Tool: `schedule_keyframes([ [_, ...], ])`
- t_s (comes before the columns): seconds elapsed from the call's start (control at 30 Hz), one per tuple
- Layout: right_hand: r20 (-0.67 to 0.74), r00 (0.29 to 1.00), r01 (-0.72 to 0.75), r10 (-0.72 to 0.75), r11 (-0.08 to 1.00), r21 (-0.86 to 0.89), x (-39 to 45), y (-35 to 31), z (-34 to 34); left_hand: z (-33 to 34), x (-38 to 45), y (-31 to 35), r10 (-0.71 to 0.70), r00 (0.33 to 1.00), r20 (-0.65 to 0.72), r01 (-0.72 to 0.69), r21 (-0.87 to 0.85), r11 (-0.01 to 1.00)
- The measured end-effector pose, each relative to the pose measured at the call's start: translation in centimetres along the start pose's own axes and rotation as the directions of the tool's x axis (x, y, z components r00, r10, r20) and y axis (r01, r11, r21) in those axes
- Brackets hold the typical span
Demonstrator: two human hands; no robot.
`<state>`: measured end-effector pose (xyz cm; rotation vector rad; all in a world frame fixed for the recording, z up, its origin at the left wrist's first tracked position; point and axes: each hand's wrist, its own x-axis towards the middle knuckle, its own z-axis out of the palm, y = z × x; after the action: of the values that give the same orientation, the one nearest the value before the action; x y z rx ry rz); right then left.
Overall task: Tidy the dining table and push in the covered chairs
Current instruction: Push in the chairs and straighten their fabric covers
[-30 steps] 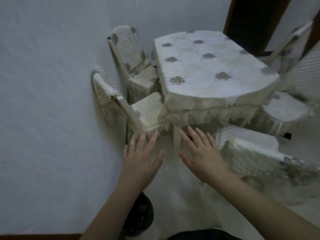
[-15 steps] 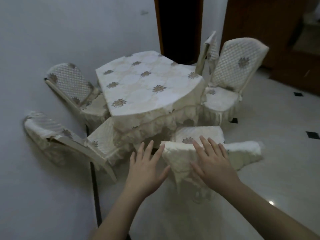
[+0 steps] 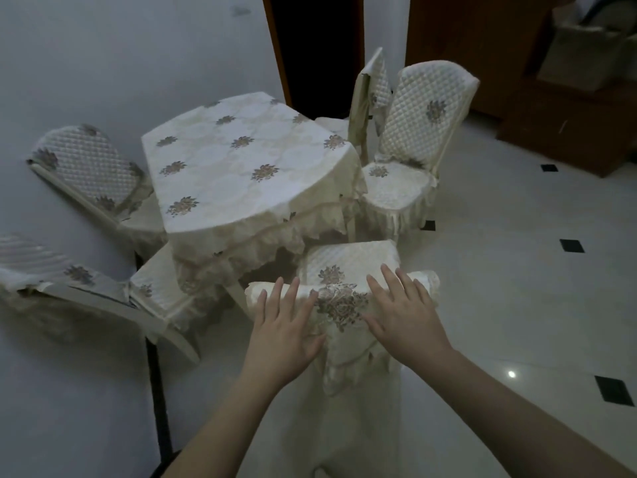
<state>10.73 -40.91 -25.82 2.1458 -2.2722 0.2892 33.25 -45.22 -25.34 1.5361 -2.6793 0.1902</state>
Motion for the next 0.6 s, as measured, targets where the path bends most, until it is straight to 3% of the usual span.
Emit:
schedule_keyframes([
  [0.33, 0.029, 1.000, -0.004, 0.004, 1.000, -0.024, 1.9, 1.8, 2.6, 4.3, 3.6, -1.8, -0.009, 0.998, 0.058, 0.011, -0.029, 1.000],
  [0.6, 0.224, 0.973, -0.050, 0.056, 0.998, -0.034, 5.4, 1.5, 5.8, 7.3, 6.8, -6.1, -0.011, 0.996, 0.089, 0.022, -0.124, 0.992],
])
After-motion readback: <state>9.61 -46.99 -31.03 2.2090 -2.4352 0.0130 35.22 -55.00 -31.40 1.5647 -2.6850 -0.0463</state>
